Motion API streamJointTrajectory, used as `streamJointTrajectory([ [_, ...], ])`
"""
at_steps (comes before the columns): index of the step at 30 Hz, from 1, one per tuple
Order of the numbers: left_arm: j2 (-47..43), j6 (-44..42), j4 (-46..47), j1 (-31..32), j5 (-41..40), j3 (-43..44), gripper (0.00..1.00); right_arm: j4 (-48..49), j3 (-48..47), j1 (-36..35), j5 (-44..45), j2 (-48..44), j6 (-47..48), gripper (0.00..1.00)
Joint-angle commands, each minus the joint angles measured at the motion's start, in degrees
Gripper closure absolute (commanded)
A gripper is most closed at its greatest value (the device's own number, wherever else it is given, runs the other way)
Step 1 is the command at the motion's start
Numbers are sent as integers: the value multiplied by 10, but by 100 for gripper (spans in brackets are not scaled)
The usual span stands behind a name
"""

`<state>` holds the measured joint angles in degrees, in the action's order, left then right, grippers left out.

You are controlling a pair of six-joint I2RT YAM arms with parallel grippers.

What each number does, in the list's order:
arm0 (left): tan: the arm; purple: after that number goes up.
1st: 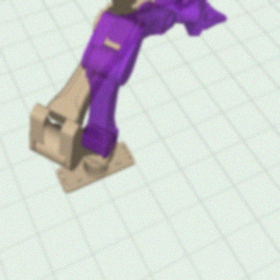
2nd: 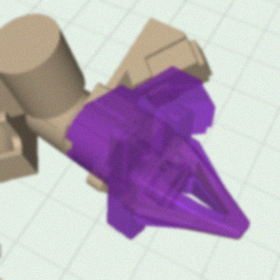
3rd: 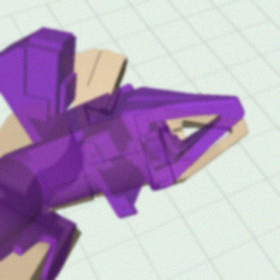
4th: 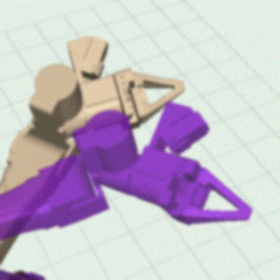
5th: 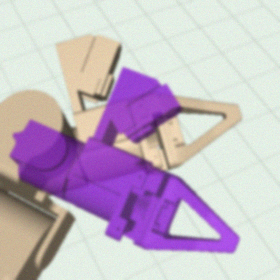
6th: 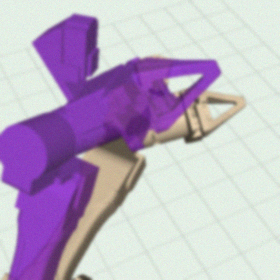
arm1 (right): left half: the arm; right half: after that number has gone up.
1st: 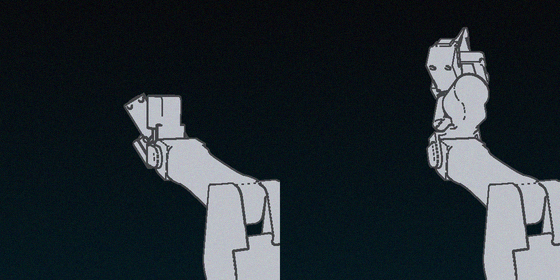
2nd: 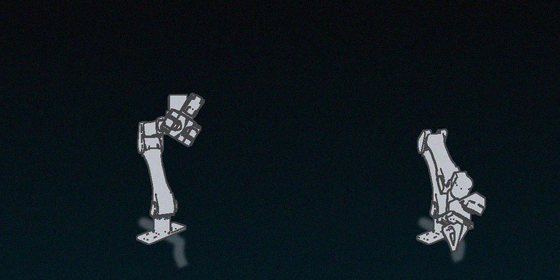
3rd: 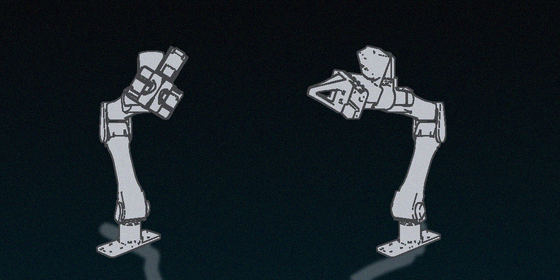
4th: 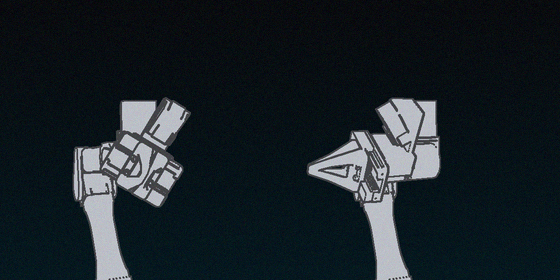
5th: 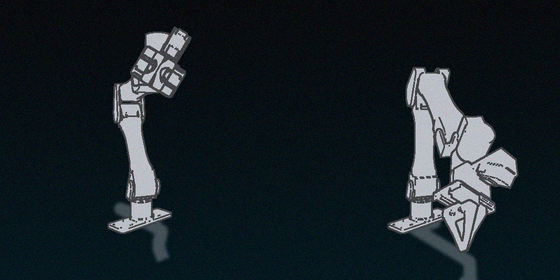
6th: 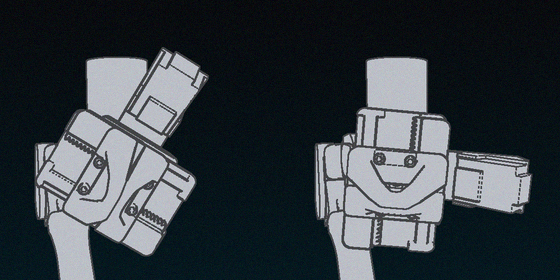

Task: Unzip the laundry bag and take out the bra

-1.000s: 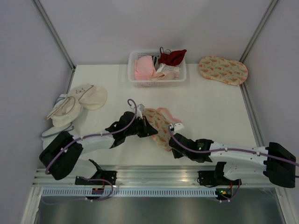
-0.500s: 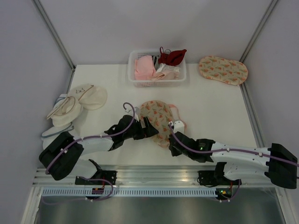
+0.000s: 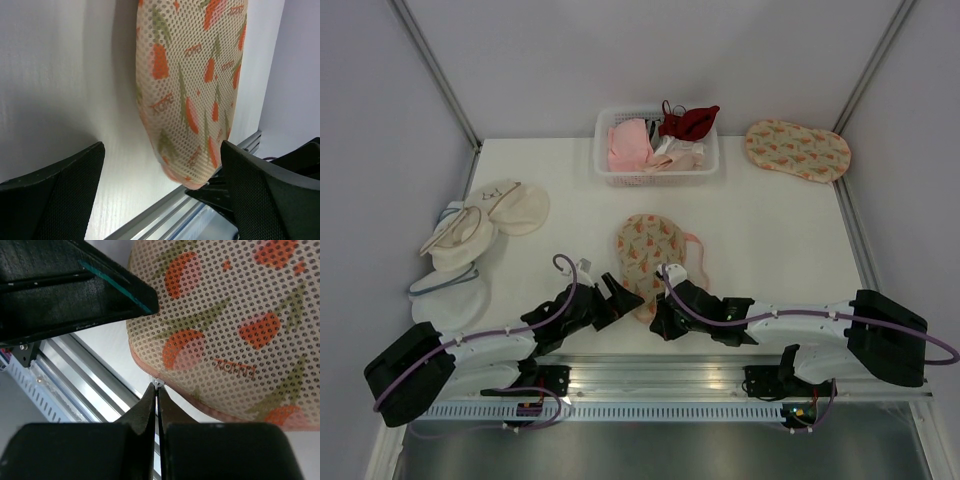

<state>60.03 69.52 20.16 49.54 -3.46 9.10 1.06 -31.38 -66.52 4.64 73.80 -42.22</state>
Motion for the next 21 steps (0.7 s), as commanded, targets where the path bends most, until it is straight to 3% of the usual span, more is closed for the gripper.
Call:
streamJointTrajectory([
  [1,-10,65,14,14,-37,2,1,84,2,0,-58,10,-10,100],
  [3,3,66,31,15,-32,9,7,83,2,1,-54,6,-7,99],
  [6,27,66,65,15,-23,12,32,72,1,0,-50,-14,-1,99],
  [7,34,69,73,14,-18,9,49,65,0,0,-36,-17,1,100],
  [12,51,82,90,15,-17,2,83,46,-1,0,-25,-36,10,100],
  [16,31,79,59,15,-34,3,97,-9,-18,1,-12,-29,27,100],
  [21,-23,43,8,11,-52,4,98,-145,-43,1,33,-9,32,100],
])
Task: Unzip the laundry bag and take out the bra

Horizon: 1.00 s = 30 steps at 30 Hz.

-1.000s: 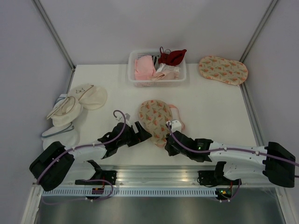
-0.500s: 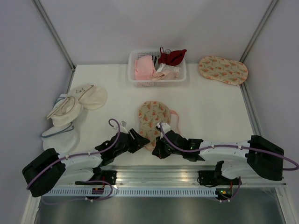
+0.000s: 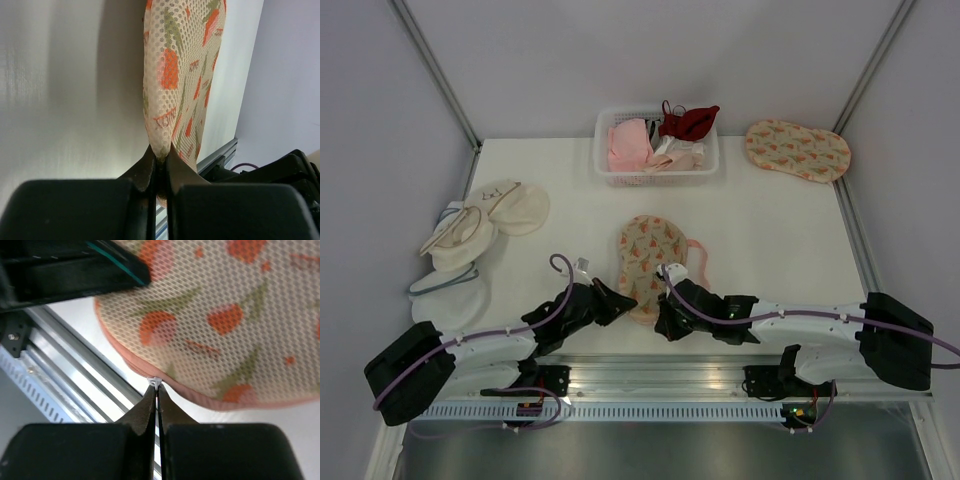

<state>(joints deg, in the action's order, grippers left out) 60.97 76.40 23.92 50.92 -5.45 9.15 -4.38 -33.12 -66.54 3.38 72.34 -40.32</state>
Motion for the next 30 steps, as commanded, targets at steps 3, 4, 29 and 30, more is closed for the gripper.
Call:
streamJointTrajectory([
  [3,-52,-56,-63,-8,-31,6,98,-150,-20,0,109,-13,-1,100],
  [4,-61,-63,-73,-9,-29,6,98,-176,-18,2,124,-18,-5,99],
  [29,282,-224,55,-104,107,229,14,-107,4,76,104,-56,26,100],
  [30,247,-213,33,-104,93,222,8,-103,4,76,103,-58,27,100],
])
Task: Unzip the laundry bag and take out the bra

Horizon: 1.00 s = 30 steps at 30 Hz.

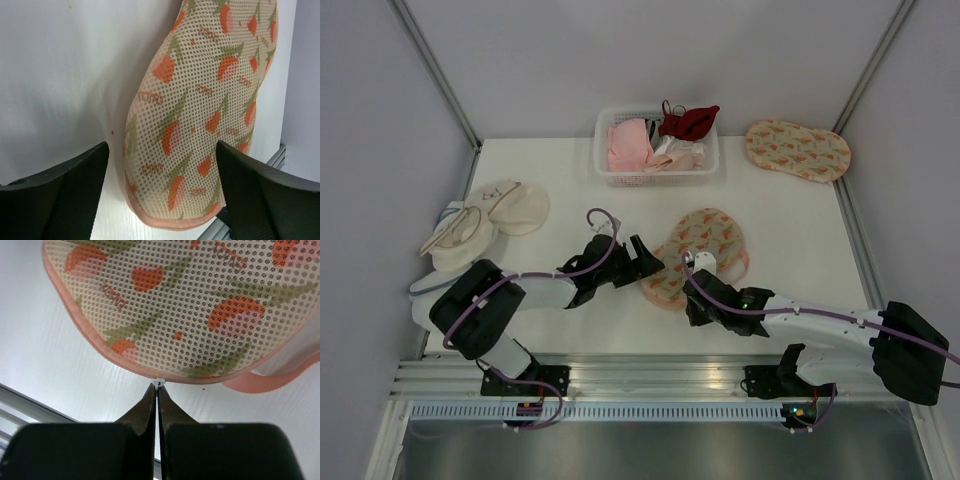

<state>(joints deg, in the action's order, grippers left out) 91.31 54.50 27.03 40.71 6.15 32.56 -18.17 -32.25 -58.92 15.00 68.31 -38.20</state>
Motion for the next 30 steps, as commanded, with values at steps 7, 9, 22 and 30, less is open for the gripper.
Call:
streamJointTrajectory([
  [7,-276,95,-126,8,-73,-132,0,116,-3,-1,-85,-18,15,99],
  [9,-308,130,-153,17,-69,-149,0,168,2,-1,-113,-15,9,100],
  [22,-352,250,-90,73,-102,-218,19,335,-9,-29,-246,111,-23,100],
  [30,-315,241,-70,73,-105,-202,85,314,-17,-50,-241,118,-12,100],
])
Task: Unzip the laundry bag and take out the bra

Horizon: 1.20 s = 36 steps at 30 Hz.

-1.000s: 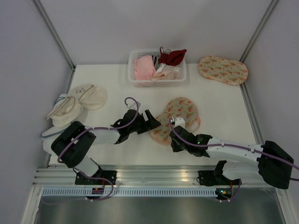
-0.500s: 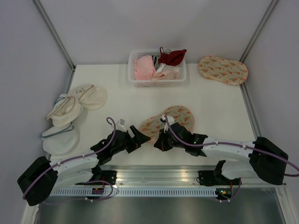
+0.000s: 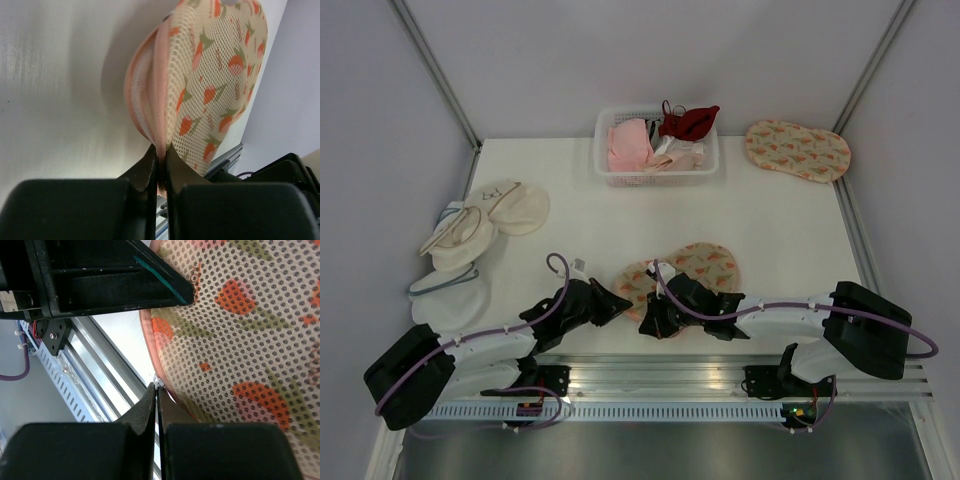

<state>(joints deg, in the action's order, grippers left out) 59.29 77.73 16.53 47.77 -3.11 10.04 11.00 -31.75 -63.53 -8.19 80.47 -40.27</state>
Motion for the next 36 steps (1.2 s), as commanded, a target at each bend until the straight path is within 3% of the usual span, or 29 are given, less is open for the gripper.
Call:
streamJointTrajectory([
  [1,2,8,34,2,-16,21,94,18,-22,-3,-8,-4,12,99],
  [6,-26,-13,-17,-4,-34,18,98,-106,-44,-4,46,-19,41,99],
  [11,-84,-48,-82,-28,-44,14,98,-247,-44,-3,157,-37,42,100],
  [19,-113,-108,-116,-58,-30,29,98,-296,-38,26,251,-23,38,100],
  [25,24,-209,-51,-84,16,96,98,-308,-51,48,288,-4,51,100],
  [32,222,-280,60,-139,83,198,96,-283,-43,49,251,-71,57,100],
  [33,236,-282,60,-148,86,220,89,-281,-43,49,247,-78,58,100],
  [34,245,-284,60,-151,91,228,59,-278,-43,48,247,-84,59,99],
  [35,253,-281,57,-152,93,234,42,-276,-44,48,246,-95,58,100],
  [36,250,-276,41,-153,87,238,18,-276,-45,49,244,-100,59,100],
])
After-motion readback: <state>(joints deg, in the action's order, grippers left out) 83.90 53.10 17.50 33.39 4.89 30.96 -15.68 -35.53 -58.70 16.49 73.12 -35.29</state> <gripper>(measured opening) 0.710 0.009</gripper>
